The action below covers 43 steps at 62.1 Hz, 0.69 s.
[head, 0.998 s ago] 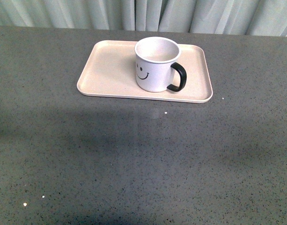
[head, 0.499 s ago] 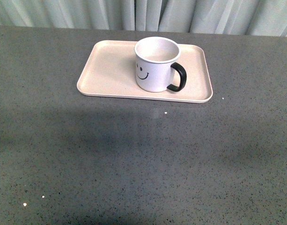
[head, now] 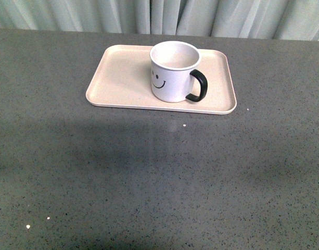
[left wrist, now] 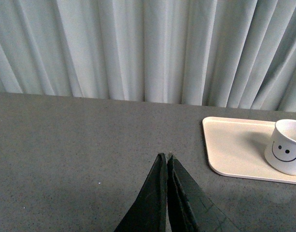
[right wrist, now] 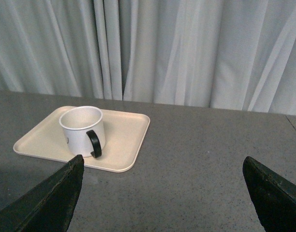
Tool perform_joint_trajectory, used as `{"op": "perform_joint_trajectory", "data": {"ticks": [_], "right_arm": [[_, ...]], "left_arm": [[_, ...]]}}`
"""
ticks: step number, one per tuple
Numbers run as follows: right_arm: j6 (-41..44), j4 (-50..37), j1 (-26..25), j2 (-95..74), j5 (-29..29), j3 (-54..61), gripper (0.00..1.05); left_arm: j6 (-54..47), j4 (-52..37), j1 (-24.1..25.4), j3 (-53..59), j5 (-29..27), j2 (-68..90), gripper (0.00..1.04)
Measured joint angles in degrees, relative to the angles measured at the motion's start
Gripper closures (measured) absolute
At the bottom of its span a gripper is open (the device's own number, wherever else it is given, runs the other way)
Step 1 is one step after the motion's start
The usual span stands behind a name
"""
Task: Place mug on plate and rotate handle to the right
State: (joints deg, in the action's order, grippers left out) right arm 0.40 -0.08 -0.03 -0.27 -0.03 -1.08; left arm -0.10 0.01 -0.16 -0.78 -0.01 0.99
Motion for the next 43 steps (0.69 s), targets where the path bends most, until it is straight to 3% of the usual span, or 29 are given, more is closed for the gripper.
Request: {"op": "perform_joint_trajectory", "data": {"ticks": [9, 19, 22, 25, 27, 37, 43], "right_arm": [[0.02, 0.0, 0.0, 0.0, 0.02, 0.0, 0.09], [0.02, 0.0, 0.0, 0.0, 0.02, 0.0, 0.09], [2.14, 6.08, -1.75, -3.17, -6.23, -2.36, 0.09], [7.76, 19.47, -6.95, -16.41, -16.7, -9.9, 0.09], [10.27, 21.38, -8.94, -23.43, -20.81, -13.05, 0.09], [12.68, 9.25, -11.5, -55.43, -23.04, -30.67, 0.09], [12.41, 5.29, -8.81, -72.94, -19.8, -42.97, 0.09]], "left_arm": [[0.04, 0.0, 0.0, 0.0, 0.02, -0.04, 1.03], [0.02, 0.0, 0.0, 0.0, 0.02, -0.04, 0.6], [0.04, 0.0, 0.0, 0.0, -0.04, -0.04, 0.51], [0.02, 0.0, 0.02, 0.0, 0.09, -0.07, 0.41], [0.02, 0.0, 0.02, 0.0, 0.09, -0.07, 0.35], [-0.04, 0.0, 0.02, 0.0, 0.0, -0.07, 0.08], [-0.02, 0.0, 0.02, 0.0, 0.02, -0.07, 0.09]]}}
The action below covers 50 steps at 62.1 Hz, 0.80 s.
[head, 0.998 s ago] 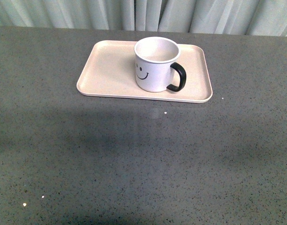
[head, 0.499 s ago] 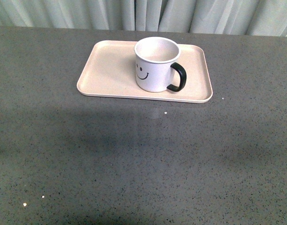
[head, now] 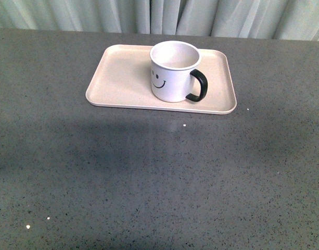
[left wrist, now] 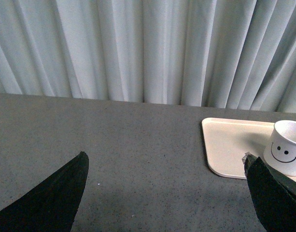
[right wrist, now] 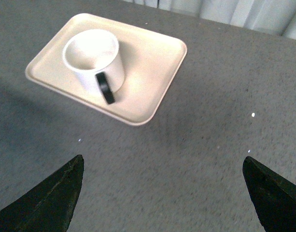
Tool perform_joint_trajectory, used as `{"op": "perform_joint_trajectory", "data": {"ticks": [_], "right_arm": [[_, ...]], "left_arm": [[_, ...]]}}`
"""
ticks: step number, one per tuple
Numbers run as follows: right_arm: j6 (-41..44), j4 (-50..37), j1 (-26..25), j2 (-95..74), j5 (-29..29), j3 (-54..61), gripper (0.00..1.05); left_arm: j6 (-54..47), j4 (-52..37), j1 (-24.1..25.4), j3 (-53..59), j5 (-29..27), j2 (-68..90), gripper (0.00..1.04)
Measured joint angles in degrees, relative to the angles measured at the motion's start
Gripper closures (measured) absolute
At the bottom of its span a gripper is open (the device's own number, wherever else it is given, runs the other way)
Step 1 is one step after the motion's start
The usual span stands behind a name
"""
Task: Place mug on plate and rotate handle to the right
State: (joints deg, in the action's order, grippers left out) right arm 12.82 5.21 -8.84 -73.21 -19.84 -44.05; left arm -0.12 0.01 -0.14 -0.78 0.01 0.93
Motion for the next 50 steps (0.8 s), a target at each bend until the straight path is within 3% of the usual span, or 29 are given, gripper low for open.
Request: {"op": "perform_joint_trajectory", "data": {"ticks": [12, 29, 50], "right_arm": [[0.28, 4.26, 8.17, -23.19, 6.43, -20.04, 0.09], [-5.33, 12.7, 16.0, -41.55, 10.27, -41.83, 0.09], [-7.04, 15.96, 18.93, -49.77, 12.98, -48.11, 0.09]], "left_arm": [[0.0, 0.0, 0.0, 0.0, 0.0, 0.0, 0.09], [0.0, 0.0, 0.0, 0.0, 0.0, 0.0, 0.09], [0.02, 0.0, 0.0, 0.0, 0.0, 0.0, 0.09]]}}
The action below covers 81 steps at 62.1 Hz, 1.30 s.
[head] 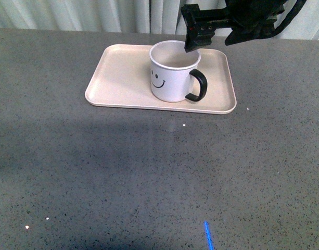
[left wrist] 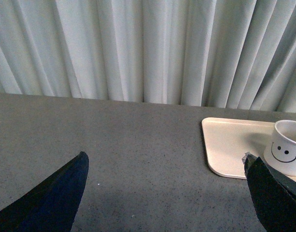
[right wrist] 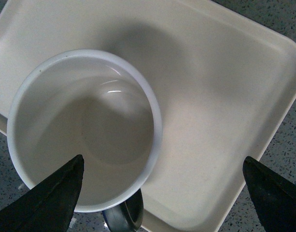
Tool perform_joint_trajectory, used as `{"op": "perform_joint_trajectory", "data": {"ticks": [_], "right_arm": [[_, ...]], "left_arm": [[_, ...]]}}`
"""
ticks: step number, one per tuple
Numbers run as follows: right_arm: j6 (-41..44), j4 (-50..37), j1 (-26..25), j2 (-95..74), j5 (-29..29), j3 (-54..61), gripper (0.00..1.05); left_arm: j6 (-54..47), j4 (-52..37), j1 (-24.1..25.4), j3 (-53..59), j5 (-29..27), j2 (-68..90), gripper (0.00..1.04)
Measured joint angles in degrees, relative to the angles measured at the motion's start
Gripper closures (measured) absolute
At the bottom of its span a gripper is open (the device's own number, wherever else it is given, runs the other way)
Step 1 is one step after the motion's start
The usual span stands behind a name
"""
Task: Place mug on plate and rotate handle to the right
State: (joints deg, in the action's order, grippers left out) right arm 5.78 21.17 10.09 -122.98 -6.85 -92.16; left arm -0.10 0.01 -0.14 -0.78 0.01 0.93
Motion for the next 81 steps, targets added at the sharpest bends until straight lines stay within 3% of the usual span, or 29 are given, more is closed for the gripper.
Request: {"op": "perform_joint_trajectory", "data": {"ticks": [22, 28, 36, 43, 55, 60, 81], "right_arm": [[-0.44, 2.32, 0.76, -4.44, 0.94, -4.5, 0.09], [-0.66, 2.95, 0.94, -5.4, 1.03, -5.64, 0.15], [-1.25, 3.67, 1.2, -6.1, 1.05, -6.49, 0.32], [-1.51, 4.66, 1.66, -6.93, 1.38, -7.82, 0.57], [-1.9, 6.43, 2.03, -8.48, 1.92, -10.01, 0.85], [-2.08, 7.43, 2.08, -9.44, 1.84, -11.74, 1.02], [5.11, 14.71, 0.46, -12.11, 0.0, -22.88, 1.03]], "left_arm": [[-0.02, 0.0, 0.0, 0.0, 0.0, 0.0, 0.09], [-0.02, 0.0, 0.0, 0.0, 0.0, 0.0, 0.09], [-0.02, 0.0, 0.0, 0.0, 0.0, -0.02, 0.09], [-0.02, 0.0, 0.0, 0.0, 0.0, 0.0, 0.09], [-0.02, 0.0, 0.0, 0.0, 0.0, -0.02, 0.09], [-0.02, 0.0, 0.0, 0.0, 0.0, -0.02, 0.09], [-0.02, 0.0, 0.0, 0.0, 0.0, -0.02, 0.09]]}}
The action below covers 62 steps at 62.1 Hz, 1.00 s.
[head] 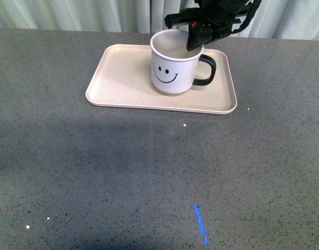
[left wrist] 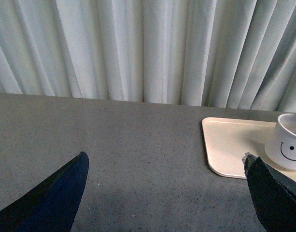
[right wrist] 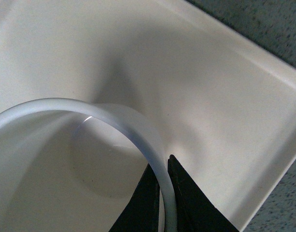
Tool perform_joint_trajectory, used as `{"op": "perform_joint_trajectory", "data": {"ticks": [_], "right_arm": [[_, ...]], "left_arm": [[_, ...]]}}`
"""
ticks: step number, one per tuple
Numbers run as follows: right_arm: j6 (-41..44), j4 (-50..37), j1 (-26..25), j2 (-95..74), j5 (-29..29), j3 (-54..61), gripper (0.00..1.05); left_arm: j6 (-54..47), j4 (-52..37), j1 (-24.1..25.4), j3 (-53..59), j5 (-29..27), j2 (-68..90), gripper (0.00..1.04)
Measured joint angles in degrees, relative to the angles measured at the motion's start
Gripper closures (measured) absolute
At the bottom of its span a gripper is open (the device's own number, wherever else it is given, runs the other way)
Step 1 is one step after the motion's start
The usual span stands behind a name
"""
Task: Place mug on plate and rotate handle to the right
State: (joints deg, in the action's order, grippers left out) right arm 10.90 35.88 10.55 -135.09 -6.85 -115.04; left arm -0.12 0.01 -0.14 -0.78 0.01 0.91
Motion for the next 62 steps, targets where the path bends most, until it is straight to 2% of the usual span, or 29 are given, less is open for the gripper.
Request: {"op": "perform_joint_trajectory", "data": {"ticks": [9, 18, 59, 62], "right_arm": [[7.52, 2.45, -1.27, -0.07, -3.1, -2.6, 1.03], [11.06, 2.12, -1.33, -0.33, -4.26, -2.23, 1.03], [17.22, 1.29, -0.52, -2.05, -6.45, 1.29, 1.03], [17.79, 1.33, -0.5, -2.05, -6.88, 1.36, 0.97]], "left_arm": [[0.02, 0.0, 0.0, 0.0, 0.0, 0.0, 0.09], [0.0, 0.0, 0.0, 0.0, 0.0, 0.0, 0.09], [0.02, 0.0, 0.0, 0.0, 0.0, 0.0, 0.09], [0.0, 0.0, 0.0, 0.0, 0.0, 0.0, 0.09]]}}
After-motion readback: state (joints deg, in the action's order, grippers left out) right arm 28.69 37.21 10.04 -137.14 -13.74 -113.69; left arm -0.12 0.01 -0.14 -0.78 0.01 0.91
